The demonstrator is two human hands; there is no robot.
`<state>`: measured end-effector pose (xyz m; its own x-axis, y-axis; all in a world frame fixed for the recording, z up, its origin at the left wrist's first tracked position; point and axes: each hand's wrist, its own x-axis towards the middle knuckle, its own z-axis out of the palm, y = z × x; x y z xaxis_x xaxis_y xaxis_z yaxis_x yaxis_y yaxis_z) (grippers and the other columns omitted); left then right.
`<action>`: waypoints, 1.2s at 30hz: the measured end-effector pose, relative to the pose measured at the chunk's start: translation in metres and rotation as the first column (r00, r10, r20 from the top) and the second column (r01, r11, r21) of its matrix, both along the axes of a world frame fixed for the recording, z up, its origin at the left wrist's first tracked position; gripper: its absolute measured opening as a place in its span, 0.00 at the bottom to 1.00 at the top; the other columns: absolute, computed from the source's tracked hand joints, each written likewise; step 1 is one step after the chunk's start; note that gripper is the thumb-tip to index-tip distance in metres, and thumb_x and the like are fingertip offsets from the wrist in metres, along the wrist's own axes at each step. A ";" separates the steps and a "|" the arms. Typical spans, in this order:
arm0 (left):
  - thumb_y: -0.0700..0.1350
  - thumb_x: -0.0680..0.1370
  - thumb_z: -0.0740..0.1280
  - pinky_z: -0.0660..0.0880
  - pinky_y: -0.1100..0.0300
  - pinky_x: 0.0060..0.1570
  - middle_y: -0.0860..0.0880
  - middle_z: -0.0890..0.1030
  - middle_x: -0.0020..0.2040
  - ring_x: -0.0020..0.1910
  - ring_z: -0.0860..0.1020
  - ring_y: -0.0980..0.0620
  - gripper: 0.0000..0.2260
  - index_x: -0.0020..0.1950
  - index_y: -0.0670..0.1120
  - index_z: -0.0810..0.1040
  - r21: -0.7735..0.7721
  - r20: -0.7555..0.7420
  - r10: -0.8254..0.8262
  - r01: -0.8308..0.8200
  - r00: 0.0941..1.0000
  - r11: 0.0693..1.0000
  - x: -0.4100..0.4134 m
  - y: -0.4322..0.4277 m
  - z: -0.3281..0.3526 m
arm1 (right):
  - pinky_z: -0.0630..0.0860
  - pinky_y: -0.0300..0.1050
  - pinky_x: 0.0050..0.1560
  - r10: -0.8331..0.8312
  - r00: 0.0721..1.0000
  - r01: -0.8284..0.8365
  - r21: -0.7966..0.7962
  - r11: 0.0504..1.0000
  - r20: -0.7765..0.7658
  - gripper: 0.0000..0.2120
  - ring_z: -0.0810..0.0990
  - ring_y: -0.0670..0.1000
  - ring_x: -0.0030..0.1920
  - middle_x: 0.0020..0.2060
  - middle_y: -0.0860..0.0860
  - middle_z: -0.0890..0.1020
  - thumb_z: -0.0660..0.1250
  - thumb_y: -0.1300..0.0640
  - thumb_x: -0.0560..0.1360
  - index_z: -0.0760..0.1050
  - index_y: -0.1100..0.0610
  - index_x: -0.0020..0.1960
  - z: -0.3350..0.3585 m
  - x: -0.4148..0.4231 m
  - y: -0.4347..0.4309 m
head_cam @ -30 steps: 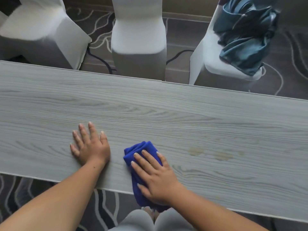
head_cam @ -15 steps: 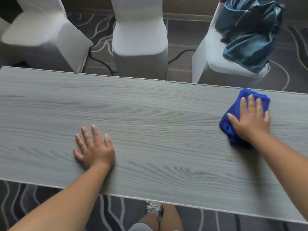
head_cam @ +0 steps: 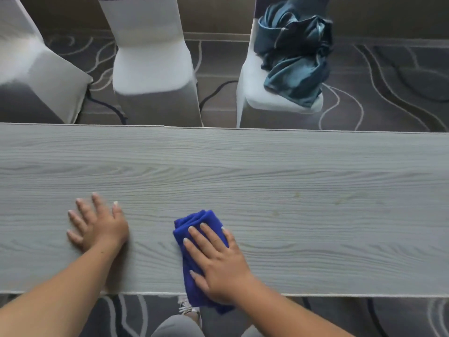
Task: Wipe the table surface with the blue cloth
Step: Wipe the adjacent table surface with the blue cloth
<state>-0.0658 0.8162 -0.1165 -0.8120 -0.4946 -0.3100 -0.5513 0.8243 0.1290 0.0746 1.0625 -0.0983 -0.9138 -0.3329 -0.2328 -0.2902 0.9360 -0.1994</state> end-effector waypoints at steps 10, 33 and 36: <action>0.61 0.77 0.44 0.41 0.42 0.73 0.49 0.41 0.79 0.77 0.40 0.47 0.29 0.76 0.56 0.42 -0.045 0.003 -0.107 0.107 0.994 0.993 0.071 0.179 -0.013 | 0.48 0.62 0.73 -0.616 0.787 0.611 0.125 0.781 0.003 0.35 0.41 0.50 0.77 0.78 0.46 0.43 0.49 0.36 0.74 0.45 0.47 0.77 -0.005 -0.133 0.381; 0.61 0.77 0.45 0.40 0.42 0.73 0.48 0.41 0.79 0.77 0.40 0.46 0.30 0.77 0.54 0.43 0.001 0.008 -0.084 0.084 0.996 0.996 0.102 0.245 -0.008 | 0.66 0.62 0.66 0.028 0.998 -0.029 -0.022 0.999 -0.052 0.33 0.64 0.52 0.73 0.73 0.49 0.65 0.61 0.38 0.69 0.66 0.48 0.72 0.001 0.056 0.259; 0.61 0.77 0.44 0.42 0.40 0.73 0.47 0.42 0.79 0.78 0.41 0.45 0.30 0.77 0.53 0.44 -0.036 -0.007 -0.020 0.020 1.000 0.999 0.108 0.275 -0.009 | 0.58 0.61 0.70 -0.168 0.982 0.164 -0.049 0.985 -0.085 0.34 0.55 0.53 0.76 0.75 0.48 0.53 0.59 0.38 0.72 0.59 0.48 0.75 -0.005 0.021 0.361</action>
<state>0.0419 1.0911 -0.1260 -0.8241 -0.4889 -0.2859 -0.5337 0.8394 0.1029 0.0960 1.4236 -0.1036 -0.9736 -0.1824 -0.1373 -0.1496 0.9640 -0.2197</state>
